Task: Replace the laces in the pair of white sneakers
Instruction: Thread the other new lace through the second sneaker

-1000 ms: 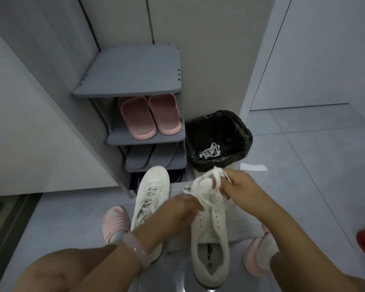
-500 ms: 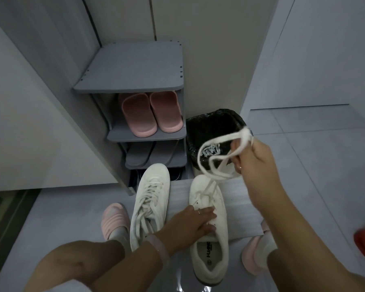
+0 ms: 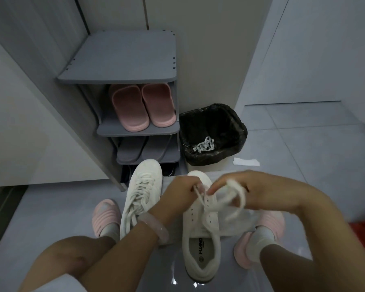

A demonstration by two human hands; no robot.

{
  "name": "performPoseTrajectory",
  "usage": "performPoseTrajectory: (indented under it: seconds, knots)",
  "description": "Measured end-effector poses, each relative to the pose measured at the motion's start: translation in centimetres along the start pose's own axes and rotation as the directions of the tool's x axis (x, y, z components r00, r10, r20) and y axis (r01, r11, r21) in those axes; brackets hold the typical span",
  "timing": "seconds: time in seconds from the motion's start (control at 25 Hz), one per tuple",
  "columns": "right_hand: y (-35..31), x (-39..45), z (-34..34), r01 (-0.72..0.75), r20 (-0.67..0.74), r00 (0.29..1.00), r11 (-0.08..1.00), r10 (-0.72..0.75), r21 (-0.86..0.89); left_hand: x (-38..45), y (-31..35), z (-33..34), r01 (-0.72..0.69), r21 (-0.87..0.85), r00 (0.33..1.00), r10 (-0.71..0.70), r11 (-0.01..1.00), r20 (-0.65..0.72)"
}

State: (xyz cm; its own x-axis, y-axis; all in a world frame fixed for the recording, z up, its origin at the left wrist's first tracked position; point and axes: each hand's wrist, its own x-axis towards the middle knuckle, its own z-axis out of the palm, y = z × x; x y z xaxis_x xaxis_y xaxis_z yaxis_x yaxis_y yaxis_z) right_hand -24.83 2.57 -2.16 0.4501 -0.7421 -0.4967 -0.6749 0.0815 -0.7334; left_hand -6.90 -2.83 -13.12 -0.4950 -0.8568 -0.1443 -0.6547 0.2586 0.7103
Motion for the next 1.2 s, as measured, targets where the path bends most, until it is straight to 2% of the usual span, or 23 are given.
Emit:
performPoseTrajectory:
  seconds: [0.04,0.08,0.12,0.16,0.2,0.28,0.4,0.48,0.56,0.68,0.72,0.8,0.84,0.88,0.96,1.04,1.12,1.2]
  knots:
    - [1.4,-0.2,-0.5,-0.181,0.003,0.982,0.941,0.189,-0.285,0.2,-0.4,-0.6,0.004,0.008,0.999,-0.003,1.0,-0.048]
    - [2.5,-0.4,-0.8,-0.344,-0.06,0.934,0.837,0.353,-0.426,0.2,-0.5,-1.2,0.013,0.026,0.998,-0.011,1.0,-0.068]
    - [2.9,-0.4,-0.7,-0.446,-0.13,0.89,0.77,0.438,-0.457,0.2,-0.4,-1.8,-0.001,0.057,0.997,0.005,0.998,-0.077]
    - [3.2,-0.1,-0.5,-0.48,-0.212,0.877,0.763,0.431,-0.434,0.2,-0.4,-2.1,-0.02,0.082,0.997,0.025,0.996,-0.071]
    - [3.4,0.7,-0.1,-0.471,-0.305,0.877,0.791,0.372,-0.389,0.2,-0.2,-2.1,-0.062,0.113,0.996,0.068,0.992,-0.057]
    - [3.6,2.9,1.1,-0.341,-0.435,0.879,0.896,0.196,-0.285,-0.5,0.8,-1.9,-0.181,0.162,0.983,0.186,0.97,-0.014]
    - [3.9,6.4,4.3,-0.105,-0.397,0.918,0.976,0.022,-0.188,-1.1,1.3,-2.2,-0.297,0.138,0.955,0.291,0.945,0.063]
    - [4.3,7.8,5.9,-0.086,-0.331,0.943,0.985,0.033,-0.147,-1.2,1.2,-2.6,-0.3,0.126,0.953,0.292,0.946,0.076]
    - [4.7,8.5,6.6,-0.093,-0.328,0.943,0.992,0.059,-0.088,-1.3,1.3,-2.7,-0.285,0.087,0.958,0.282,0.955,0.047]
    - [5.9,8.9,7.5,-0.103,-0.412,0.905,0.994,0.11,0.041,-1.8,0.9,-2.7,-0.128,-0.026,0.992,0.128,0.991,0.005]
    - [6.1,8.8,7.7,-0.103,-0.415,0.901,0.992,0.127,0.08,-2.0,0.3,-2.6,-0.079,-0.004,0.997,0.079,0.997,0.024]
    - [6.4,8.7,7.9,-0.094,-0.433,0.886,0.979,0.166,0.183,-2.4,-1.1,-1.7,-0.103,0.172,0.984,0.076,0.98,0.159]
    - [6.6,8.8,7.8,-0.07,-0.464,0.868,0.968,0.178,0.239,-2.9,-1.6,-1.0,-0.159,0.207,0.965,0.108,0.965,0.24]
    - [6.5,8.9,7.6,-0.04,-0.496,0.847,0.954,0.189,0.296,-3.4,-1.9,-0.3,-0.22,0.185,0.943,0.159,0.958,0.293]
    - [6.2,9.2,7.5,0.0,-0.53,0.816,0.916,0.232,0.4,-3.9,-2.2,1.1,-0.243,0.125,0.933,0.197,0.962,0.3]
    - [5.6,9.4,7.9,-0.036,-0.54,0.814,0.946,0.215,0.322,-4.1,-3.2,2.4,-0.232,0.131,0.944,0.191,0.964,0.268]
    - [4.7,9.2,8.2,-0.074,-0.571,0.814,0.994,0.109,0.083,-4.3,-4.3,3.5,-0.197,0.225,0.949,0.128,0.954,0.29]
    - [3.6,8.7,8.0,-0.074,-0.56,0.828,0.995,0.023,-0.068,-4.5,-4.5,3.8,-0.164,0.306,0.957,0.075,0.938,0.282]
